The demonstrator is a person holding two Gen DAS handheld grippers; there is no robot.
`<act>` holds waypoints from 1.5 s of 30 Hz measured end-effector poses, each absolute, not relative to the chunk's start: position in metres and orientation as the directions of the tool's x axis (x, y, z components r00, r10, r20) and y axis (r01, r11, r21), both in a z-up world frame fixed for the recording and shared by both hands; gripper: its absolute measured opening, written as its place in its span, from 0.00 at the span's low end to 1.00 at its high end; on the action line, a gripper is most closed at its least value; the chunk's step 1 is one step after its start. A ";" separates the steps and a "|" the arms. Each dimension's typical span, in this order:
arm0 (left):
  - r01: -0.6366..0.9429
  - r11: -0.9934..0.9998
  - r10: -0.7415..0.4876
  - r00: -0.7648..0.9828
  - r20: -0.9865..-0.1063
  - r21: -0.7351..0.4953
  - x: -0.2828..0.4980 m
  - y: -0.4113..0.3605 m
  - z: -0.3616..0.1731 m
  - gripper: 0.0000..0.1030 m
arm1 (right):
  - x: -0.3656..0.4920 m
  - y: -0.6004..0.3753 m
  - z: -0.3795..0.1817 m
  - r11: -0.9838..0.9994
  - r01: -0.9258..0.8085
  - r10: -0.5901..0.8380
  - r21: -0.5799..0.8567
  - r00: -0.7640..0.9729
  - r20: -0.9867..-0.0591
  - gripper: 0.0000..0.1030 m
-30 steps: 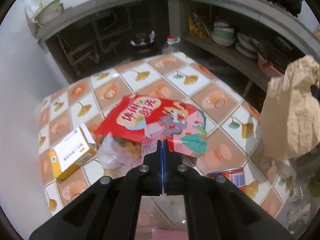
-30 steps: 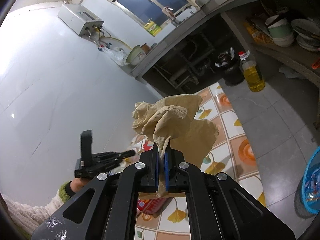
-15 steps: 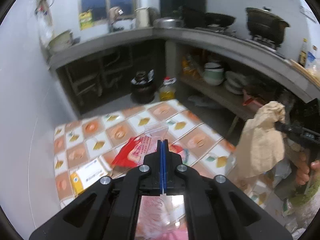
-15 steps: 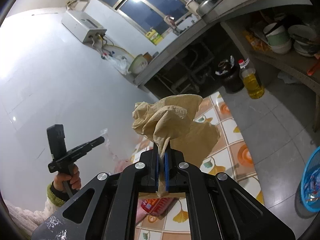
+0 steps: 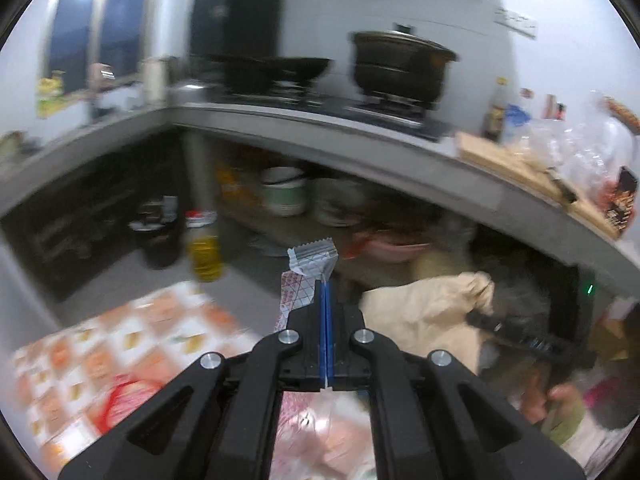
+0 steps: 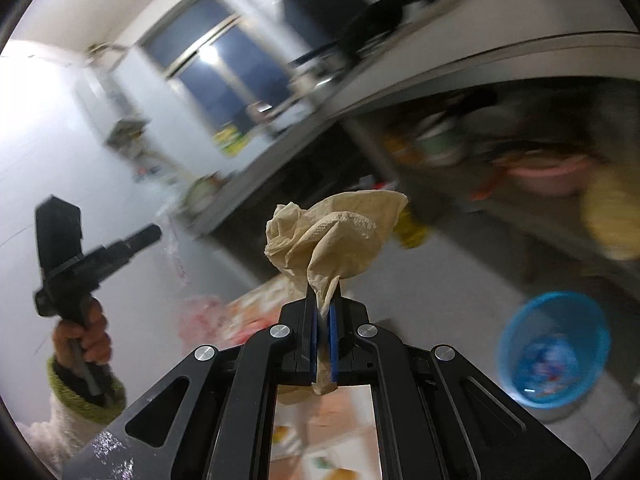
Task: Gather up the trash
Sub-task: 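Carry both items to the blue wastebasket and open both tools over it, then move both tools back over the table of trash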
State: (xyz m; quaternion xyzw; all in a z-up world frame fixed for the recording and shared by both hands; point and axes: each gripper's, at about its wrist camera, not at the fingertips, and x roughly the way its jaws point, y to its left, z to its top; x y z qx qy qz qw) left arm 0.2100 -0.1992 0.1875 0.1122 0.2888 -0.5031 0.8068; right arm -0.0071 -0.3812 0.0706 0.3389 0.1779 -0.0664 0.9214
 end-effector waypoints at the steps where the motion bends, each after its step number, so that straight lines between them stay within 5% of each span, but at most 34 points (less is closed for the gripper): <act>1: 0.889 0.437 -0.760 0.283 -0.586 -0.138 0.209 -0.223 0.182 0.00 | -0.018 -0.390 0.067 0.750 0.291 -0.049 0.593 0.920 -0.390 0.03; 8: 0.912 0.308 -0.709 0.030 -0.705 -0.270 0.192 -0.379 0.100 0.00 | -0.069 -0.441 0.019 0.636 0.557 -0.279 0.535 0.812 -0.513 0.03; 12: 0.874 0.321 -0.603 -0.109 -0.790 -0.365 0.188 -0.457 0.009 0.00 | -0.067 -0.472 -0.039 0.539 0.683 -0.326 0.493 0.709 -0.625 0.03; 26: 0.733 0.538 -0.315 -0.283 -0.906 -0.416 0.211 -0.577 -0.222 0.00 | -0.010 -0.565 -0.216 0.338 0.822 -0.196 0.459 0.539 -0.819 0.03; 30: 0.722 0.558 -0.284 -0.297 -0.912 -0.409 0.212 -0.581 -0.247 0.01 | 0.009 -0.577 -0.249 0.338 0.848 -0.173 0.409 0.483 -0.859 0.08; 32: 0.720 0.561 -0.273 -0.307 -0.912 -0.410 0.211 -0.580 -0.255 0.01 | 0.015 -0.579 -0.262 0.344 0.853 -0.158 0.392 0.465 -0.871 0.20; 34: 0.731 0.548 -0.249 -0.322 -0.913 -0.407 0.207 -0.582 -0.257 0.10 | 0.020 -0.580 -0.270 0.354 0.860 -0.157 0.367 0.441 -0.884 0.51; 35: 0.738 0.543 -0.242 -0.320 -0.916 -0.401 0.206 -0.583 -0.257 0.14 | 0.023 -0.575 -0.268 0.363 0.867 -0.163 0.342 0.420 -0.893 0.56; 38: 0.760 0.528 -0.232 -0.299 -0.926 -0.378 0.201 -0.580 -0.250 0.42 | 0.026 -0.573 -0.273 0.380 0.876 -0.168 0.299 0.383 -0.908 0.58; 45: 0.776 0.517 -0.286 -0.240 -0.928 -0.360 0.199 -0.562 -0.198 0.52 | 0.009 -0.558 -0.249 0.358 0.894 -0.219 0.271 0.362 -0.906 0.58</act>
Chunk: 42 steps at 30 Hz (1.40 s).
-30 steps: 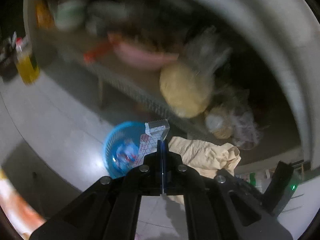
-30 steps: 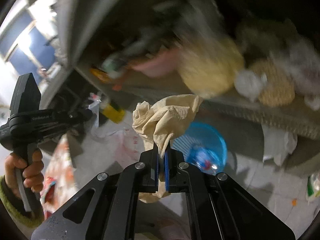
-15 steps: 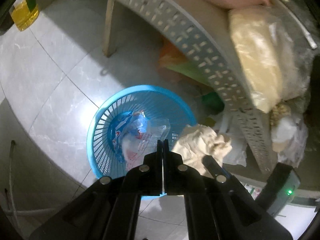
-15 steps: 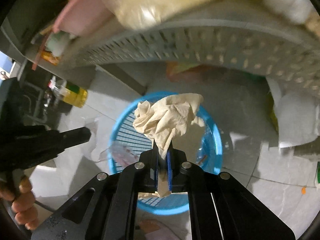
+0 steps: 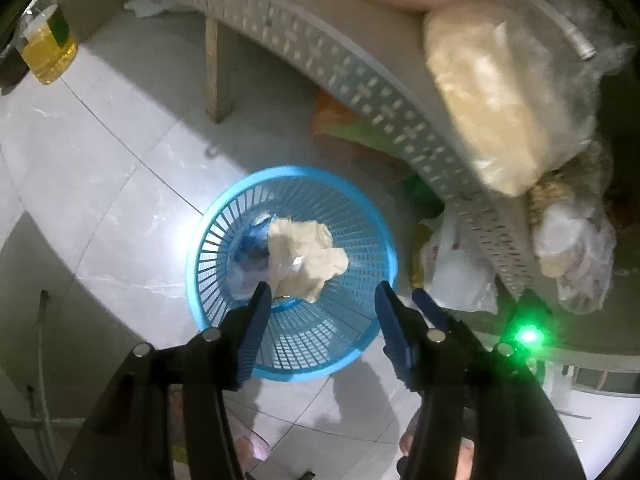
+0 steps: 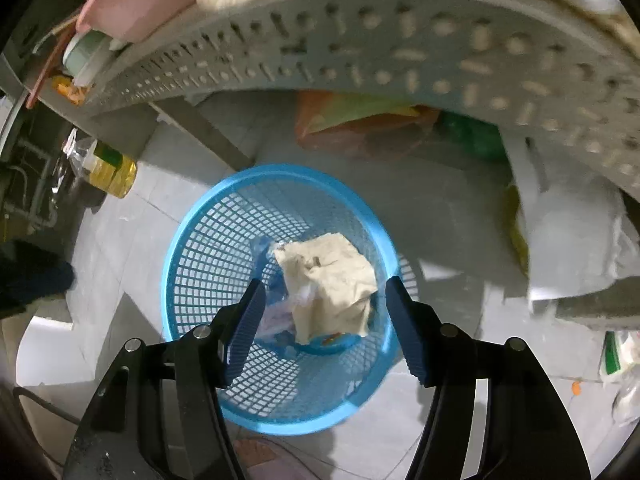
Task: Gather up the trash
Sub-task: 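Move both tools back over the table of trash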
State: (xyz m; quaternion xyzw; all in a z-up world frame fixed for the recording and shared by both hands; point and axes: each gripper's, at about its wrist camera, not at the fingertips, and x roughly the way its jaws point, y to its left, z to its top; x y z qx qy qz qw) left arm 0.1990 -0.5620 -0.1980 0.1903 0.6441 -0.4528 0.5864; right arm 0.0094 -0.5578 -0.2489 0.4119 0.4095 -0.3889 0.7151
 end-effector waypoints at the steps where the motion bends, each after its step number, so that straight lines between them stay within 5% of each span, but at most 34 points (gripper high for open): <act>1: 0.774 0.518 -0.297 -0.237 -0.925 -0.365 0.200 -0.559 -0.190 0.53 | 0.006 -0.555 -0.244 0.360 0.893 -0.225 0.270 0.364 -0.904 0.58; 9: 0.814 0.445 -0.495 -0.125 -0.860 -0.374 0.181 -0.474 -0.061 0.67 | -0.018 -0.500 -0.183 0.473 0.845 -0.305 0.250 0.423 -0.853 0.59; 20: 0.803 0.469 -0.759 0.154 -0.632 -0.368 0.153 -0.266 0.080 0.82 | -0.024 -0.386 -0.036 0.705 0.701 -0.469 0.110 0.577 -0.669 0.93; 25: 0.832 0.471 -0.772 0.228 -0.593 -0.293 0.133 -0.183 0.098 0.95 | -0.006 -0.345 0.019 0.791 0.611 -0.490 0.000 0.634 -0.598 0.93; 29: 0.776 0.586 -0.730 0.381 -0.567 -0.233 0.124 -0.116 0.094 0.95 | 0.013 -0.317 0.038 0.846 0.532 -0.434 -0.008 0.682 -0.589 0.93; 42: 0.521 0.781 -0.615 0.549 -0.566 -0.343 0.127 0.037 0.072 0.95 | 0.092 -0.232 0.061 0.993 0.110 -0.055 0.052 0.785 -0.617 0.93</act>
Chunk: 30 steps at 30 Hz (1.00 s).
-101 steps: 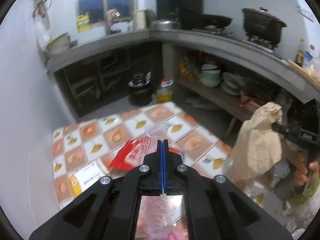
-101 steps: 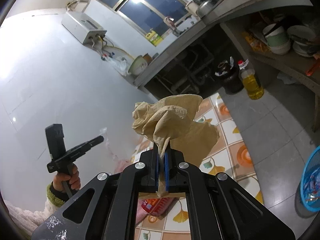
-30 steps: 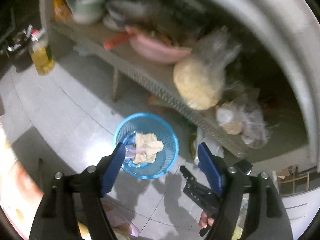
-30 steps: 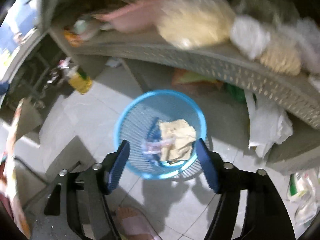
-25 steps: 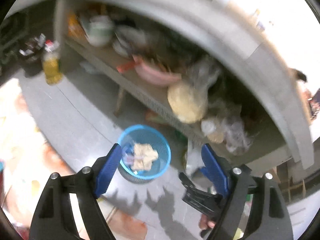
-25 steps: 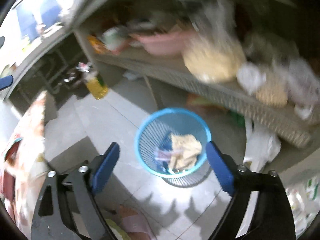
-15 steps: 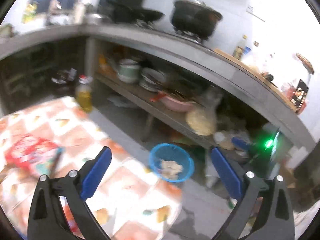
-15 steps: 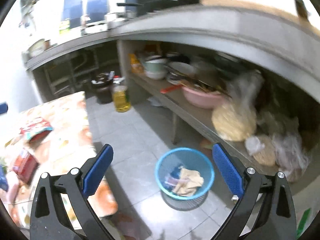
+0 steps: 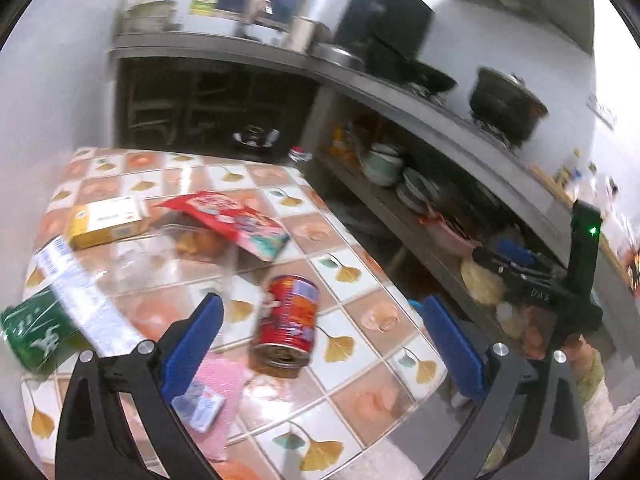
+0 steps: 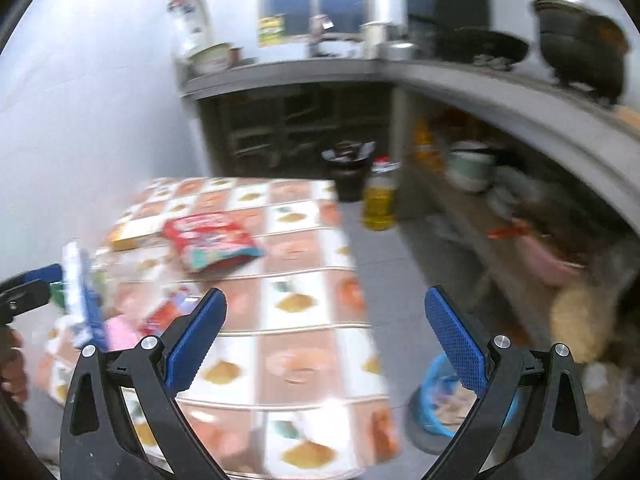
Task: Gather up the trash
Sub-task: 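Move both tools back over the table of trash, then close the left tool on the blue-and-white toothpaste box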
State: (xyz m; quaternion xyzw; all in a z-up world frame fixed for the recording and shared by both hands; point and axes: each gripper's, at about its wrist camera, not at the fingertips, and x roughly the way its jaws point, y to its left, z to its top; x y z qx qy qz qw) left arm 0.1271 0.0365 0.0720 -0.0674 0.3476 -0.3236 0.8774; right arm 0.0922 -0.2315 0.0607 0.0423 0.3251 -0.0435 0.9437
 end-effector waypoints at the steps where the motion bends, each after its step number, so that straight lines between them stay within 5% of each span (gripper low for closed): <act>1: 0.508 0.787 -0.610 0.559 -0.561 -0.350 0.127 0.045 0.072 0.95 | 0.099 -0.229 0.060 0.993 0.072 0.003 0.094 0.782 -0.624 0.93; 8: 0.477 0.833 -0.547 0.626 -0.557 -0.282 0.118 0.074 0.066 0.95 | 0.128 -0.196 0.056 0.974 0.001 0.150 0.226 0.743 -0.652 0.93; 18: 0.259 0.951 -0.303 0.682 -0.666 -0.168 0.139 0.094 0.026 0.95 | 0.151 -0.168 0.038 0.945 -0.030 0.255 0.326 0.693 -0.675 0.93; 25: 0.096 0.951 -0.293 0.590 -0.752 -0.295 0.175 0.107 -0.010 0.94 | 0.156 -0.159 0.021 0.923 -0.004 0.294 0.385 0.651 -0.700 0.93; 30: 0.043 0.949 -0.280 0.572 -0.771 -0.313 0.189 0.112 -0.023 0.82 | 0.150 -0.155 0.017 0.919 -0.004 0.304 0.393 0.643 -0.703 0.93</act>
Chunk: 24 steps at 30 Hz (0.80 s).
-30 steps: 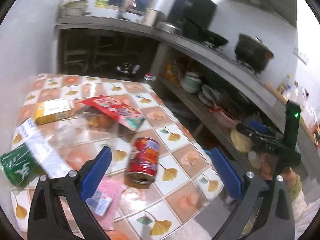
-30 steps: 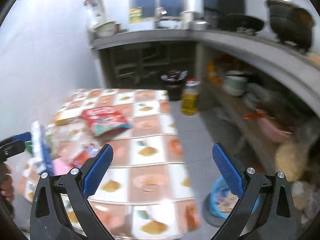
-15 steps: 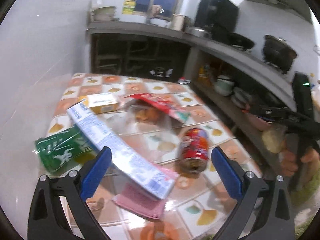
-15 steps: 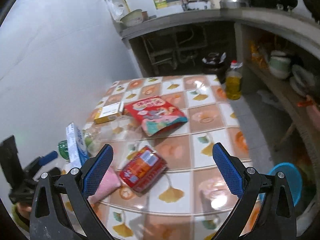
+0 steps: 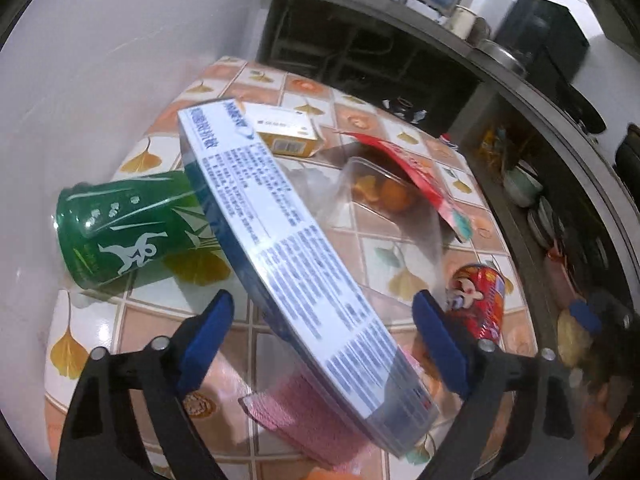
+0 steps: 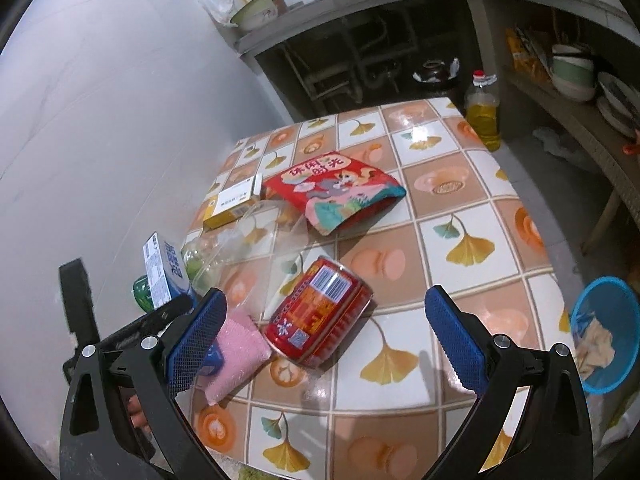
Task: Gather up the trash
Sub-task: 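Close the left tool on the blue-and-white toothpaste box, then grasp the red snack bag with the right tool while the left holds the box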
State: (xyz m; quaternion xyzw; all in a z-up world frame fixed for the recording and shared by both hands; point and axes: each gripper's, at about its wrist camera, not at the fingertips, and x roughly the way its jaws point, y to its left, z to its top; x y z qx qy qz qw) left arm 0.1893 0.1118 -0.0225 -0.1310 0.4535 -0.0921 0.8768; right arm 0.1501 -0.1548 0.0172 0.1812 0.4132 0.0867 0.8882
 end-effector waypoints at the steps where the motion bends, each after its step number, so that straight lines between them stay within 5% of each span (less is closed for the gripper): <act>1: 0.028 0.945 -0.285 0.563 -0.775 -0.327 0.193 0.114 -0.025 0.79 | 0.150 -0.154 0.016 0.919 -0.005 0.307 0.395 0.640 -0.704 0.93; 8: -0.067 0.872 -0.380 0.534 -0.755 -0.486 0.203 0.135 -0.040 0.60 | 0.148 -0.154 0.016 0.919 -0.009 0.310 0.394 0.634 -0.708 0.93; 24: -0.071 0.826 -0.412 0.600 -0.686 -0.559 0.165 0.169 -0.026 0.55 | 0.228 -0.126 0.054 0.939 -0.241 0.343 0.245 0.604 -0.720 0.85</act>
